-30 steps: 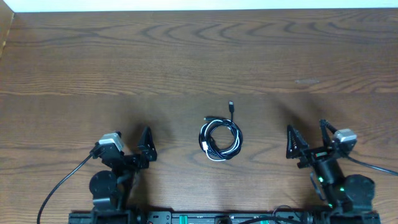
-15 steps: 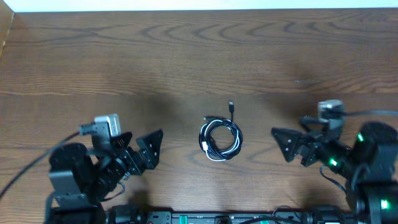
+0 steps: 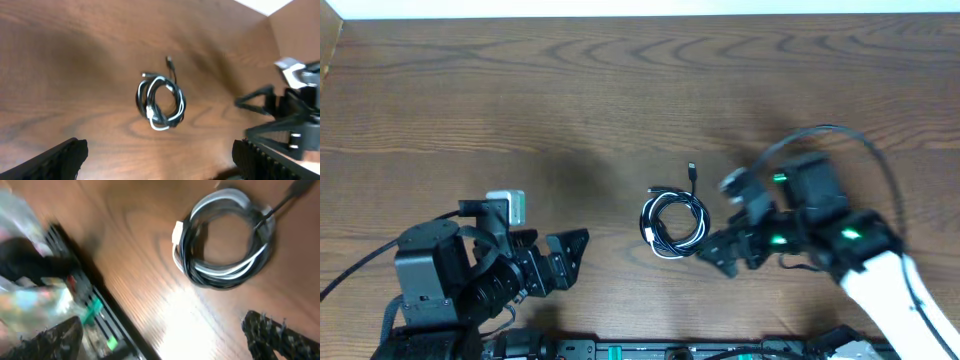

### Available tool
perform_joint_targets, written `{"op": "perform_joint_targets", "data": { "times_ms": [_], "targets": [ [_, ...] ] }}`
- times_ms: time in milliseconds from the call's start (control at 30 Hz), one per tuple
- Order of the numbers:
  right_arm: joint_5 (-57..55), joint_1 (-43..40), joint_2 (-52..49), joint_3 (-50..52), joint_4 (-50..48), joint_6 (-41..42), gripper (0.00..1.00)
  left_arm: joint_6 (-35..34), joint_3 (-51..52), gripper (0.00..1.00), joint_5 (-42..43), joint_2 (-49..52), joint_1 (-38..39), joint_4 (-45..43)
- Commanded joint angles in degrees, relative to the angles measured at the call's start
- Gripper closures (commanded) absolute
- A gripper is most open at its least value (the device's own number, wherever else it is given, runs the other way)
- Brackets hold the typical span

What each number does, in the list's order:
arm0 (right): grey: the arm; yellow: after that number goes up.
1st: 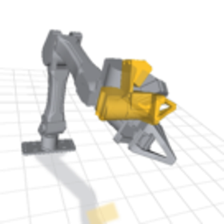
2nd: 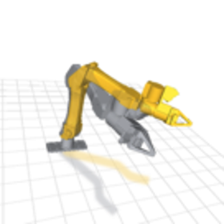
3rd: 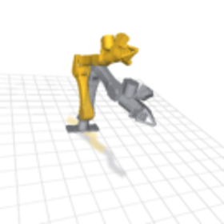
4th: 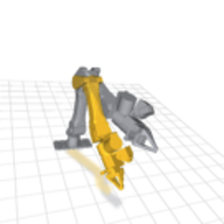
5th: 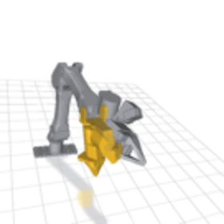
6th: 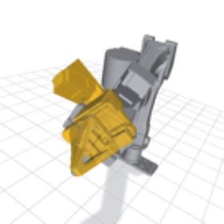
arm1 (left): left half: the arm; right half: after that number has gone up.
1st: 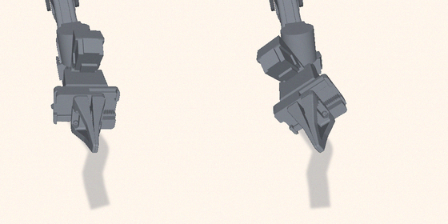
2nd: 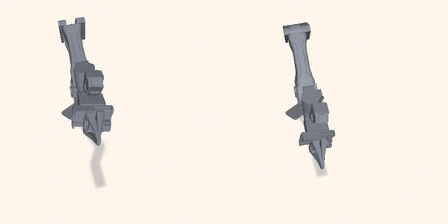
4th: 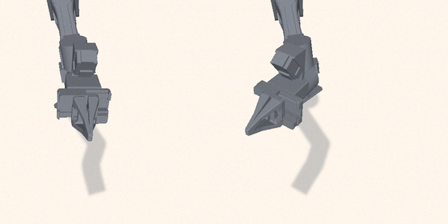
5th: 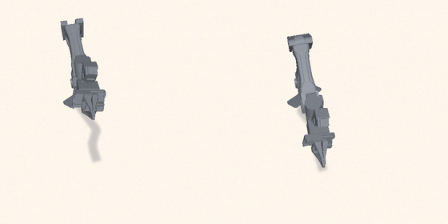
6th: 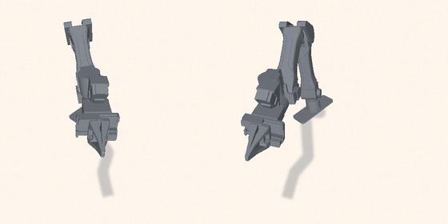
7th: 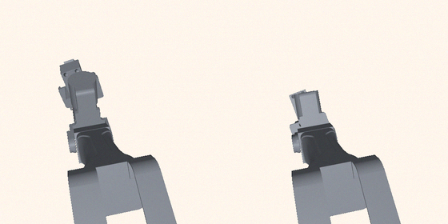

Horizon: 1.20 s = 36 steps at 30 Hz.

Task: Untangle cables
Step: 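Move the right gripper over the coiled black-white cable bundle, then grasp the cable coil with the right gripper and lift it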

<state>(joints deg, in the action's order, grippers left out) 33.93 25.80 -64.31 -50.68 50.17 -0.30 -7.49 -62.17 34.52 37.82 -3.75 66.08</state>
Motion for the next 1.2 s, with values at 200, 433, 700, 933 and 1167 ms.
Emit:
{"op": "perform_joint_targets", "data": {
  "times_ms": [200, 433, 700, 933, 1167],
  "targets": [
    [-17.9, 11.65, -16.57, -1.05, -4.44, -2.1, 0.01, 3.23, -0.63, 0.01, 0.61, 0.07, -0.31, 2.12],
    [-9.31, 11.85, -22.49, -1.05, -17.44, -4.33, 0.01, 3.21, -0.59, 0.02, -1.22, 0.07, -0.31, 3.37],
    [-11.13, 14.38, -25.59, -1.01, -26.1, -4.28, 0.32, 3.19, -0.57, 0.02, -2.19, 0.07, -0.31, 4.96],
    [-11.56, 14.8, -29.31, -0.94, -26.01, -4.28, 0.46, 3.21, -0.57, 0.02, -2.19, 0.07, -0.31, 5.88],
    [-12.66, 14.82, -32.02, -0.92, -25.92, -4.02, 0.68, 3.19, -0.57, 0.02, -2.19, 0.07, -0.31, 6.36]
  ]
}}
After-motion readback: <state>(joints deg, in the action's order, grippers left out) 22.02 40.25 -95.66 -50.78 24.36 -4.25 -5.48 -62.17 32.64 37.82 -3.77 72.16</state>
